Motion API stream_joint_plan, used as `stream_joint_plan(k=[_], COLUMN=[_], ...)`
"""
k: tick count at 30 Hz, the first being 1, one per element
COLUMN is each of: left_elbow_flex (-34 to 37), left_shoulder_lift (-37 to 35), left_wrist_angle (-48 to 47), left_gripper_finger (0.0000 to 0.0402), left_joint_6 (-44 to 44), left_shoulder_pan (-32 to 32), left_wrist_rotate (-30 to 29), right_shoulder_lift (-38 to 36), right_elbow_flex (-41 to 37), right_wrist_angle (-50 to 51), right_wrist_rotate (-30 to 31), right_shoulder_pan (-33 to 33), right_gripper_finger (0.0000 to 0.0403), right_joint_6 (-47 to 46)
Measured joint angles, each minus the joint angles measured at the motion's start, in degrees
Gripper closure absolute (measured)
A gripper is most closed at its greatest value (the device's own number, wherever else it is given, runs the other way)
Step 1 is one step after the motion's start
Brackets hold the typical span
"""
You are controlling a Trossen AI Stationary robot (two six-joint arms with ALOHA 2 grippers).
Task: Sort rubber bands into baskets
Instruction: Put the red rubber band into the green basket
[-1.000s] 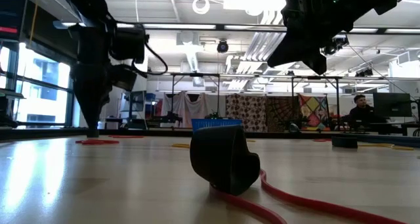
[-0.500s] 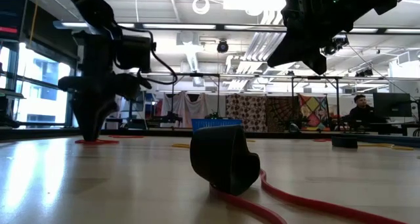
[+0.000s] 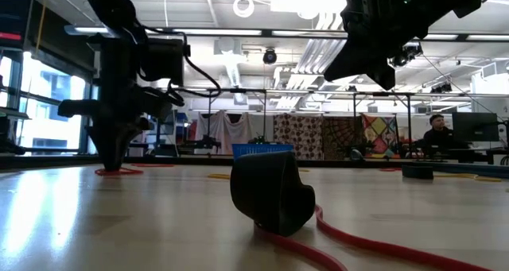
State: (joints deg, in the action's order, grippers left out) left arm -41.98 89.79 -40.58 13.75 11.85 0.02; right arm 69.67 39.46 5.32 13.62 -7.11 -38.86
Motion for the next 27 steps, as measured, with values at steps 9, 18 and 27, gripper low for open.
stream_joint_plan(k=[9,18,27], left_elbow_flex=[-2.1,-8.7,-14.5], left_shoulder_lift=[-7.1,-14.8,-17.4], left_wrist_angle=[-1.3,-6.6,-8.5], left_gripper_finger=[0.0401,0.0401,0.0401], left_joint_6=[-5.7,-18.8,-35.4], left_shoulder_pan=[-3.0,-10.2,-22.8], left_wrist_rotate=[-1.5,-1.8,-2.3], right_shoulder_lift=[0.0,0.0,0.0], right_elbow_flex=[0.0,0.0,0.0], right_wrist_angle=[0.2,0.5,0.5], right_wrist_rotate=[-0.1,-0.4,-3.2], right_shoulder_pan=[0.0,0.0,0.0], right_gripper_finger=[0.0403,0.0403,0.0403], right_joint_6=[2.9,6.4,10.8])
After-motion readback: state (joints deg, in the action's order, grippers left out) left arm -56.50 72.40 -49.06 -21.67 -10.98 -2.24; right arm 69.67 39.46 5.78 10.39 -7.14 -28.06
